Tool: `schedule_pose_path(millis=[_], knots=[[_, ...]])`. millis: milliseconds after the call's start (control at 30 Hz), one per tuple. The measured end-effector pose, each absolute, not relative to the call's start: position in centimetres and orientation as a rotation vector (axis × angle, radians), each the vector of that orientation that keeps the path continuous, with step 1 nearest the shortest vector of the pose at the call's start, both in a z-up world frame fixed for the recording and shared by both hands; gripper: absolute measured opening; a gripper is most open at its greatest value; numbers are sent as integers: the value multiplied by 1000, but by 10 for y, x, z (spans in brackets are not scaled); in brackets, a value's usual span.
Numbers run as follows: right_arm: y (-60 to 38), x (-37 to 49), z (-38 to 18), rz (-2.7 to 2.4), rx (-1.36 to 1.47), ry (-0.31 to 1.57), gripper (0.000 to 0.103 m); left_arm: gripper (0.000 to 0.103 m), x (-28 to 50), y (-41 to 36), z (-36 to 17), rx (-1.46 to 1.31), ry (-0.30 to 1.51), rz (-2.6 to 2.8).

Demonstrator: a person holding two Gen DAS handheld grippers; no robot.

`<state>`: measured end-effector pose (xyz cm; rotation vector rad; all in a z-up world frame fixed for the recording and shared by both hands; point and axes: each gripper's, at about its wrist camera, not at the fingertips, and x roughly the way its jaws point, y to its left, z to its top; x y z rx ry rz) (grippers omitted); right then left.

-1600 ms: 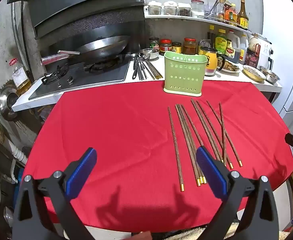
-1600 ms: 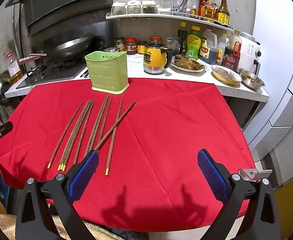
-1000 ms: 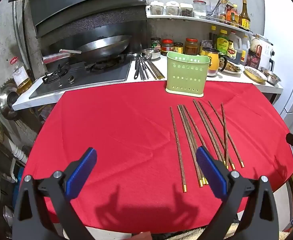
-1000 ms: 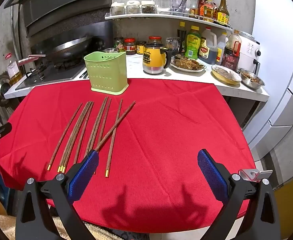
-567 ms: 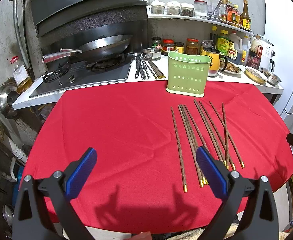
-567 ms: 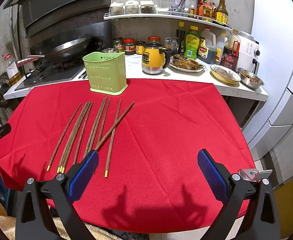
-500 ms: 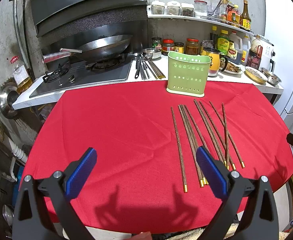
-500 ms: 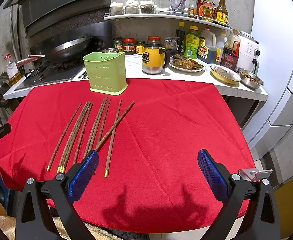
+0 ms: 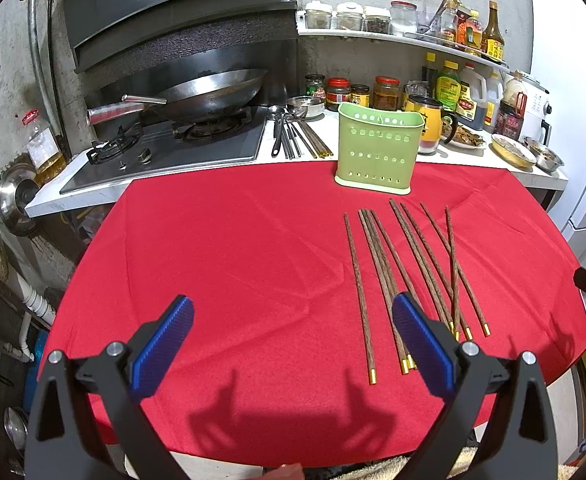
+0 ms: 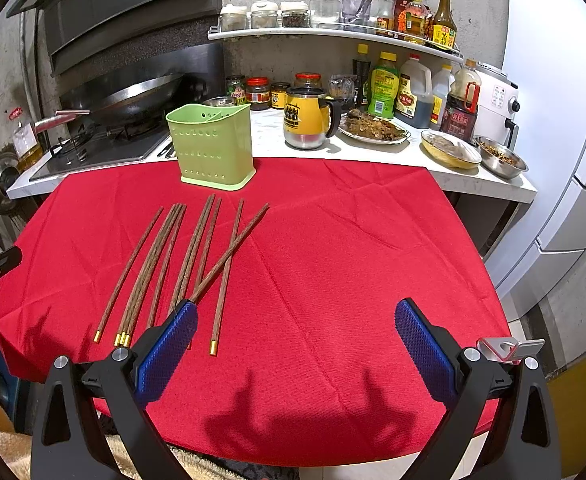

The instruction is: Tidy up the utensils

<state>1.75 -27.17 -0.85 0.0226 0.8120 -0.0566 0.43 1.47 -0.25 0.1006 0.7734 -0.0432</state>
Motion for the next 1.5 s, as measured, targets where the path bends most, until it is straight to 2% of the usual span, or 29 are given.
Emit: schedule_pose_path(millis=[1500], knots=[[-272,23,-9,-51,20,812,97,97,3,20,-5,95,774,-32]])
